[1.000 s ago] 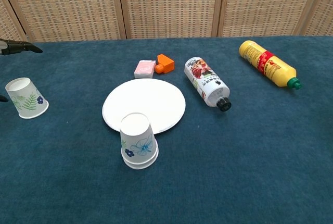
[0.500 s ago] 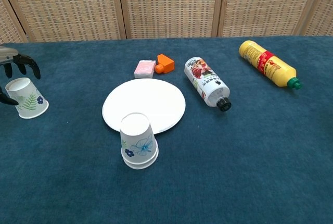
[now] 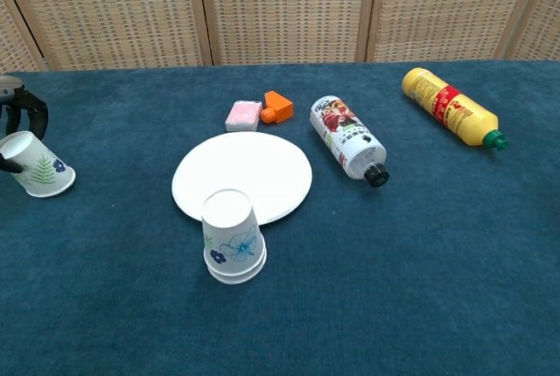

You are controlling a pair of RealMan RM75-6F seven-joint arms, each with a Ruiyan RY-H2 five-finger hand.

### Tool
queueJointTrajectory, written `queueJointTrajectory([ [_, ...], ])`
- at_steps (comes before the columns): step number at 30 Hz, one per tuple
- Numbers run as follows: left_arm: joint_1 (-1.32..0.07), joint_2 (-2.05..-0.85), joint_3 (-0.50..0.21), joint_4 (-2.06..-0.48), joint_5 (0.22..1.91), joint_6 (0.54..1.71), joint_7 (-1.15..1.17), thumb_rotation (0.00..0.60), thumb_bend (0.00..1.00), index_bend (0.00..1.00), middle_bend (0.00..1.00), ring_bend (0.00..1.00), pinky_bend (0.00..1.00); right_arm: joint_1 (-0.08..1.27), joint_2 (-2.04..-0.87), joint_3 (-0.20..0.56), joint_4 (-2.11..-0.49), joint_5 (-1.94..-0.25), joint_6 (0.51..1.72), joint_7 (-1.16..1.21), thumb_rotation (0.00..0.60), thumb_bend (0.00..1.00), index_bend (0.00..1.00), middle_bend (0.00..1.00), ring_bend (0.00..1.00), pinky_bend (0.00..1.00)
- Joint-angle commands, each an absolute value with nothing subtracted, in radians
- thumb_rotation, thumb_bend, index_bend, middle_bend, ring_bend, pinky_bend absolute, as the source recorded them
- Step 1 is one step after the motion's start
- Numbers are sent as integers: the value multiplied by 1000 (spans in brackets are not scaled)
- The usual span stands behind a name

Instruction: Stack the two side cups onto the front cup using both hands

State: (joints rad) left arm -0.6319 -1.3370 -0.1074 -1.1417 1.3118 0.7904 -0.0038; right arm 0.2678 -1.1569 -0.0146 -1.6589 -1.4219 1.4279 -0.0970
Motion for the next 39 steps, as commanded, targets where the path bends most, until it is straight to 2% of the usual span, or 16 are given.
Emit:
queueJointTrajectory([
  [1,-630,-1328,-109,-1151,1318,806,-14,600,115,621,467,491,545,264,-1156,-10,-1660,-1425,1426,-97,600,0,0,0,0,0],
  [6,-626,-1266,-122,-1235,1355,871,-40,600,109,618,467,491,542,255,-1151,0,-1667,-1432,1422,-95,600,0,0,0,0,0],
  [12,-643,-1103,-153,-1551,1470,976,-45,600,100,624,470,491,539,247,-1145,11,-1674,-1439,1419,-92,600,0,0,0,0,0],
  [18,-732,-1028,-185,-1806,1504,898,7,600,100,631,474,491,539,238,-1139,23,-1680,-1441,1416,-89,600,0,0,0,0,0],
  [23,-809,-1004,-211,-1931,1385,777,128,600,102,631,474,491,539,232,-1130,36,-1680,-1430,1410,-68,600,0,0,0,0,0],
  [27,-880,-1021,-203,-1988,1274,715,321,600,102,631,474,491,539,229,-1123,45,-1678,-1423,1405,-53,600,0,0,0,0,0],
  [32,-945,-1090,-167,-2021,1116,742,546,600,105,631,474,491,539,225,-1116,49,-1678,-1428,1398,-41,600,0,0,0,0,0],
  [39,-991,-1149,-145,-2052,998,795,630,600,106,631,474,491,539,217,-1109,55,-1681,-1435,1400,-30,600,0,0,0,0,0],
])
